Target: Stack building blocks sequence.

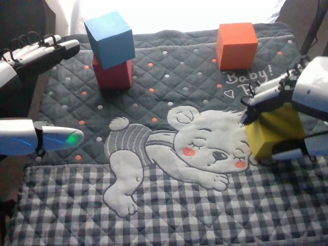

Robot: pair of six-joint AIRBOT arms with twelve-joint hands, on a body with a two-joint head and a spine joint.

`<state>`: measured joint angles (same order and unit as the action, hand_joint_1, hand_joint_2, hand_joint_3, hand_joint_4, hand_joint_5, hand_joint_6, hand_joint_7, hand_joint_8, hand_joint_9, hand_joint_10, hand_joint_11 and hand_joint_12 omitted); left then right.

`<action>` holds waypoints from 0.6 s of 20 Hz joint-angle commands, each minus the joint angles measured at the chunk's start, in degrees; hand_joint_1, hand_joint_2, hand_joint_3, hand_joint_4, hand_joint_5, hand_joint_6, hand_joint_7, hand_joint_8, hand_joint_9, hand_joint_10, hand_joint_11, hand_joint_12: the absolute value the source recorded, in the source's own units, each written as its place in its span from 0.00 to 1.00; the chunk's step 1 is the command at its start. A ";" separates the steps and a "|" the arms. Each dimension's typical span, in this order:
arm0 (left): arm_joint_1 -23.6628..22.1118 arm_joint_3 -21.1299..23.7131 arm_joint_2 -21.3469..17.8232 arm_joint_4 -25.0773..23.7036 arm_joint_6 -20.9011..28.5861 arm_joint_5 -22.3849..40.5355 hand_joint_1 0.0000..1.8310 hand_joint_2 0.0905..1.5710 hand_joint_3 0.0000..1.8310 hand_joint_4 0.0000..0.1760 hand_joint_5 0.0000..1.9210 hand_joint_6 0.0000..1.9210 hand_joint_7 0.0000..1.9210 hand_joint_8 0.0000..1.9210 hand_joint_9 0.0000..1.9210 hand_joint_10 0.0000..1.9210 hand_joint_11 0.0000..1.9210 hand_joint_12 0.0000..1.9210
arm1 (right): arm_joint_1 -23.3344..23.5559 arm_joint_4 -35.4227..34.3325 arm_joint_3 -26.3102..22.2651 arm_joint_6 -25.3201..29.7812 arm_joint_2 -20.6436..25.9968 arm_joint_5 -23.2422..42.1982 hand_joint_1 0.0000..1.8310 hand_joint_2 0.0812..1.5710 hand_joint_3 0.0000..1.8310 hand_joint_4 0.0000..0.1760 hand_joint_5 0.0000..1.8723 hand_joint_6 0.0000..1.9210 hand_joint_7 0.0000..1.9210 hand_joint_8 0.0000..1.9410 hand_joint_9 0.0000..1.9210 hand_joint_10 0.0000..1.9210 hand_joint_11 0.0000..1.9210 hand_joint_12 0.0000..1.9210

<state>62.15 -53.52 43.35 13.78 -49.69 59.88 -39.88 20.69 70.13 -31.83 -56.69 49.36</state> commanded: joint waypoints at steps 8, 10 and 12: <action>-0.15 -0.38 0.42 0.33 0.93 7.23 0.38 0.55 0.00 0.51 0.09 0.00 0.00 0.00 0.00 0.00 0.00 0.15 | 14.26 -6.66 7.00 -3.98 -1.96 6.08 0.69 0.68 0.00 0.00 0.50 0.48 0.59 0.48 0.65 0.49 0.56 0.73; -0.17 -0.54 0.59 0.26 1.01 7.08 0.39 0.55 0.00 0.57 0.09 0.00 0.00 0.00 0.00 0.00 0.00 0.13 | 16.95 -8.37 8.80 -7.09 -3.42 3.35 0.70 0.68 0.00 0.00 0.49 0.46 0.58 0.51 0.66 0.45 0.56 0.65; -0.18 -0.66 0.76 0.11 1.29 6.99 0.39 0.55 0.00 0.61 0.10 0.00 0.00 0.00 0.00 0.00 0.00 0.15 | 20.07 -8.72 12.18 -7.37 -6.12 -1.40 0.70 0.68 0.00 0.00 0.50 0.46 0.59 0.48 0.66 0.35 0.55 0.61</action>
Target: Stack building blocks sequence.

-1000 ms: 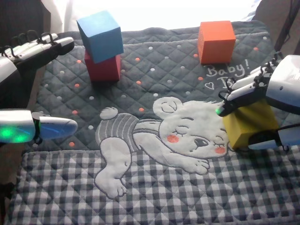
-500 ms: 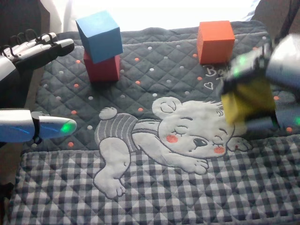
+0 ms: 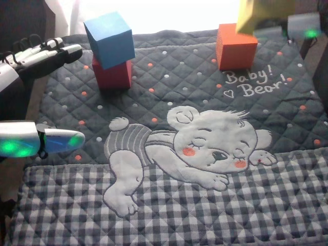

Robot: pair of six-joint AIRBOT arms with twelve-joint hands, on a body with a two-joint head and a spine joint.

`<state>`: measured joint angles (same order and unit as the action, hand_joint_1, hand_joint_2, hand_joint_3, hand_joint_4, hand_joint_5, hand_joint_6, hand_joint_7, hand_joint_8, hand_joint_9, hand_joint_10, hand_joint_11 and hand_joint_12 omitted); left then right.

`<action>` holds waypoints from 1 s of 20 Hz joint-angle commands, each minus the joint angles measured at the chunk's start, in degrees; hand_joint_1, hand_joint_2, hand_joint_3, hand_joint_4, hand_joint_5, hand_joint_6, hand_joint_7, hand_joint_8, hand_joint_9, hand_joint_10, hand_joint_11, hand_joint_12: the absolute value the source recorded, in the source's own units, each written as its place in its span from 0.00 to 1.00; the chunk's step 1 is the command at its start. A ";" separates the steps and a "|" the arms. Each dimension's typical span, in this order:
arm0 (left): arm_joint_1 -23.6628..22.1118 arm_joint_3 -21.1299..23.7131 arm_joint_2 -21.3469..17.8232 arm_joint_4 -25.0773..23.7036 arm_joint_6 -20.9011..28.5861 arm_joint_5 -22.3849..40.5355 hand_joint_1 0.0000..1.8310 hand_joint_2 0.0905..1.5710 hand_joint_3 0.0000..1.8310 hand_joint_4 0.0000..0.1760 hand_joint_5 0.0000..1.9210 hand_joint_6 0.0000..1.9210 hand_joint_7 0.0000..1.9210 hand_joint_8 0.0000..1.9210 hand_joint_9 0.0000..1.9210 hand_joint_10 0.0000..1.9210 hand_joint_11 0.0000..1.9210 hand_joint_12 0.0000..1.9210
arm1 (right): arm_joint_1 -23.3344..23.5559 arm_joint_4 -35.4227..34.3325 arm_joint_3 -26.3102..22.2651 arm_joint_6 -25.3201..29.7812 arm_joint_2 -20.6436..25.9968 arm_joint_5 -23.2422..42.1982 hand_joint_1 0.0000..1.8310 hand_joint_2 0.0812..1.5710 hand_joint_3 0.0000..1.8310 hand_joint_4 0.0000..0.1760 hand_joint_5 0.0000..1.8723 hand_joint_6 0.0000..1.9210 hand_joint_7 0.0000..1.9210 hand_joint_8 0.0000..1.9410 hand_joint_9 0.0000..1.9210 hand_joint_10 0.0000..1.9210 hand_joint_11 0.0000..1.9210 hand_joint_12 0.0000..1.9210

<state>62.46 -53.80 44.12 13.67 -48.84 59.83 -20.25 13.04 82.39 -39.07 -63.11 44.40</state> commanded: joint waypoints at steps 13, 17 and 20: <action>-1.50 -1.40 0.77 -1.12 1.51 6.27 0.37 0.55 0.00 0.56 0.10 0.00 0.00 0.00 0.00 0.00 0.00 0.13 | 5.86 -1.09 11.50 -1.59 -10.12 -10.49 0.68 0.68 0.00 0.00 0.51 0.50 0.58 0.44 0.67 0.31 0.63 0.51; -1.81 -1.63 1.01 -1.45 1.63 6.25 0.38 0.55 0.00 0.57 0.10 0.00 0.00 0.00 0.00 0.00 0.00 0.10 | 5.86 -1.09 12.75 -1.59 -11.77 -11.11 0.68 0.68 0.00 0.00 0.51 0.51 0.58 0.44 0.71 0.14 0.69 0.39; -2.11 -1.81 1.20 -1.72 1.80 6.17 0.39 0.54 0.00 0.56 0.11 0.00 0.01 0.00 0.00 0.00 0.00 0.13 | 5.86 -1.08 13.08 -1.59 -12.31 -11.37 0.68 0.68 0.00 0.00 0.51 0.49 0.56 0.47 0.77 0.12 0.72 0.36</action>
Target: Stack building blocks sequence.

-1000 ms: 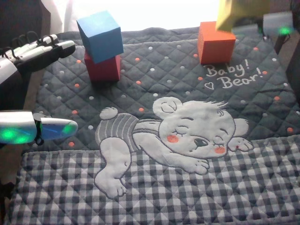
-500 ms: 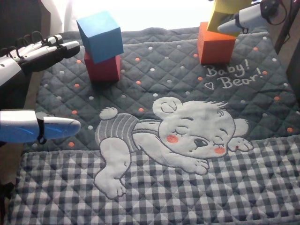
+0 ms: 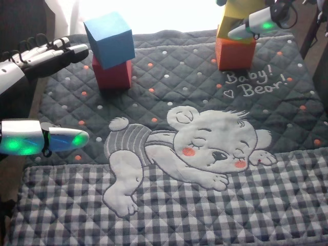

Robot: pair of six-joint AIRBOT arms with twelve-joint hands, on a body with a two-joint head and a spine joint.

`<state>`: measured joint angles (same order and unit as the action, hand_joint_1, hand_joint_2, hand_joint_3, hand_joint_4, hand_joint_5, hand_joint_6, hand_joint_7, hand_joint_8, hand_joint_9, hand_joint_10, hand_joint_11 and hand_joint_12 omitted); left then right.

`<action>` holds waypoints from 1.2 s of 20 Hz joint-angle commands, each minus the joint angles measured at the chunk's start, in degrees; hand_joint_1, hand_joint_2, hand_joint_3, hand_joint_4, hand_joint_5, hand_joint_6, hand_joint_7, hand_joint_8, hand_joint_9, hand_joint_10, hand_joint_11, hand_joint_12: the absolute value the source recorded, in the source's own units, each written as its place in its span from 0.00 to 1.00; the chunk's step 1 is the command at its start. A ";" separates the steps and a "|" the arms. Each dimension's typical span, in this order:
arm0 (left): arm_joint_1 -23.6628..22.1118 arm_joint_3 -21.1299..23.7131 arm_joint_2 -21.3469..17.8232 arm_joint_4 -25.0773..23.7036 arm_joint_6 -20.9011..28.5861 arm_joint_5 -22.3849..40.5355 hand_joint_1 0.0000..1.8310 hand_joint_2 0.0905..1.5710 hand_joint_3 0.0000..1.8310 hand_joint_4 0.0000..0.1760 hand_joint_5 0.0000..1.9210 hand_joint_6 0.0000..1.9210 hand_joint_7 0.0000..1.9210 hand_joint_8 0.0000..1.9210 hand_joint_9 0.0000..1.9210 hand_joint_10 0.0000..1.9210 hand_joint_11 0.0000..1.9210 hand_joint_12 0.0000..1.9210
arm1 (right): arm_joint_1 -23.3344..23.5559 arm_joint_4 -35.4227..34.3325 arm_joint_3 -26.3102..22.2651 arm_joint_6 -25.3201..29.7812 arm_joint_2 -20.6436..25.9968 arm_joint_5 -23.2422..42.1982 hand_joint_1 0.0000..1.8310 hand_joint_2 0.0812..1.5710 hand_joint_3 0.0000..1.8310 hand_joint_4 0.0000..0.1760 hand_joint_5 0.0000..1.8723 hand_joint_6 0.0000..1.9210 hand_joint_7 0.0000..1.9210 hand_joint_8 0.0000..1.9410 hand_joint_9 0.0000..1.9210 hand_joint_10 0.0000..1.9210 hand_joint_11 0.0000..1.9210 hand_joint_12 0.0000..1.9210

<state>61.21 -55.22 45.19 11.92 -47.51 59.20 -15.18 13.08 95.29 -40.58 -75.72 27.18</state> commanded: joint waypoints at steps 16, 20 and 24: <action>-0.93 -0.62 0.41 -0.14 1.26 7.40 0.38 0.55 0.00 0.53 0.11 0.00 0.00 0.00 0.00 0.00 0.00 0.13 | 0.47 -1.12 -0.17 -0.07 0.16 4.52 0.56 0.65 0.00 0.00 0.19 0.00 0.20 0.00 0.38 0.00 0.48 0.14; -0.93 -0.67 0.41 -0.11 1.42 7.40 0.39 0.55 0.00 0.44 0.11 0.00 0.00 0.00 0.00 0.00 0.00 0.13 | 0.45 -1.14 -0.68 -0.07 0.49 4.56 0.53 0.64 0.00 0.07 0.15 0.00 0.19 0.00 0.35 0.00 0.47 0.13; -0.93 -0.68 0.42 -0.05 1.45 7.52 0.39 0.55 0.00 0.48 0.11 0.00 0.01 0.00 0.00 0.00 0.00 0.12 | 0.44 -1.15 -1.28 -0.07 1.00 4.79 0.54 0.64 0.00 0.07 0.16 0.00 0.19 0.00 0.35 0.00 0.47 0.12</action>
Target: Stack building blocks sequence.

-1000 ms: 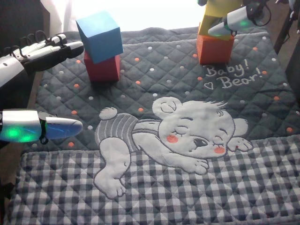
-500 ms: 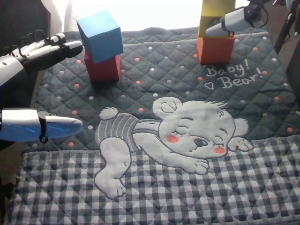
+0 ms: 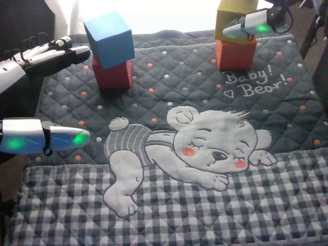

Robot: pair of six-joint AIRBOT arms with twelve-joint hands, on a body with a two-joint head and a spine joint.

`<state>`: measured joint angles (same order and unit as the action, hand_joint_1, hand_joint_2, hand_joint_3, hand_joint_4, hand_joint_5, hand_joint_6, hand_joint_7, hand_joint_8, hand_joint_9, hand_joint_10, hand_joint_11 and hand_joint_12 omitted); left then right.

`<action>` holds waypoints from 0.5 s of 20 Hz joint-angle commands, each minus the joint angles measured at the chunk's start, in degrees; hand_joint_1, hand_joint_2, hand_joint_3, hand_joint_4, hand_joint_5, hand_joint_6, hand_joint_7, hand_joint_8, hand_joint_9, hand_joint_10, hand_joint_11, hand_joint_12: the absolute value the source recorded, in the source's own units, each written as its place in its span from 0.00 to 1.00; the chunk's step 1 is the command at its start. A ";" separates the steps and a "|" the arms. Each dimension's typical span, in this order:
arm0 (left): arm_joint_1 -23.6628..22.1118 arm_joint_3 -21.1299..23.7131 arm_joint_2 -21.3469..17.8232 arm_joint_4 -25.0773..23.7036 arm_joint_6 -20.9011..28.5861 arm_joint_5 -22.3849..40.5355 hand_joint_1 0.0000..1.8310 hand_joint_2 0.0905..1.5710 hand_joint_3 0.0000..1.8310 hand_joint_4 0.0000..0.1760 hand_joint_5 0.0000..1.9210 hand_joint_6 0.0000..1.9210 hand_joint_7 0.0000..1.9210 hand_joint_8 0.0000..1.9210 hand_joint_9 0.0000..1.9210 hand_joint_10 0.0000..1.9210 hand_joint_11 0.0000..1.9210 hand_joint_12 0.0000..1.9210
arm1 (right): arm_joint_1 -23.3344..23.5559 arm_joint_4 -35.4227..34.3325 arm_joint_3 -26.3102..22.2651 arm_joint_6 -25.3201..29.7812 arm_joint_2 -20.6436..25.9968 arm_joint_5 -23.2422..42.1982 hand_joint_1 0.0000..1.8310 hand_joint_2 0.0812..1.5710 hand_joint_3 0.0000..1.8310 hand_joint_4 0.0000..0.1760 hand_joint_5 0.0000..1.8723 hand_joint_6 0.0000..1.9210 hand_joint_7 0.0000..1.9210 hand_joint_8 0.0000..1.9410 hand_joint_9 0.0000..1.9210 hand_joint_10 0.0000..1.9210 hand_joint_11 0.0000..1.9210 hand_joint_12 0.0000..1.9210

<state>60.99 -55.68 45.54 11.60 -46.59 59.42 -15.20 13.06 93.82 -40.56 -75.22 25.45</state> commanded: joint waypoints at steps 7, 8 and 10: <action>-0.71 -0.20 0.07 0.39 0.55 7.46 0.37 0.56 0.00 0.47 0.11 0.00 0.00 0.00 0.00 0.00 0.00 0.16 | 0.14 -1.12 -2.28 -0.09 2.56 9.13 0.51 0.63 0.00 0.15 0.13 0.00 0.19 0.00 0.33 0.00 0.41 0.09; -0.71 -0.17 0.07 0.43 0.57 7.53 0.37 0.56 0.00 0.45 0.11 0.00 0.01 0.00 0.00 0.00 0.00 0.15 | -0.10 -1.12 -2.85 -0.09 3.06 9.73 0.49 0.63 0.00 0.21 0.11 0.00 0.18 0.00 0.32 0.00 0.38 0.08; -0.70 -0.14 0.07 0.46 0.57 7.56 0.38 0.55 0.00 0.45 0.11 0.00 0.01 0.00 0.00 0.00 0.00 0.14 | -0.35 -1.10 -3.81 -0.09 3.89 10.56 0.47 0.62 0.00 0.35 0.09 0.00 0.15 0.00 0.28 0.00 0.31 0.21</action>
<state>60.93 -55.68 45.54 11.60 -46.50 59.61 -16.05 13.21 89.62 -40.58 -71.70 28.73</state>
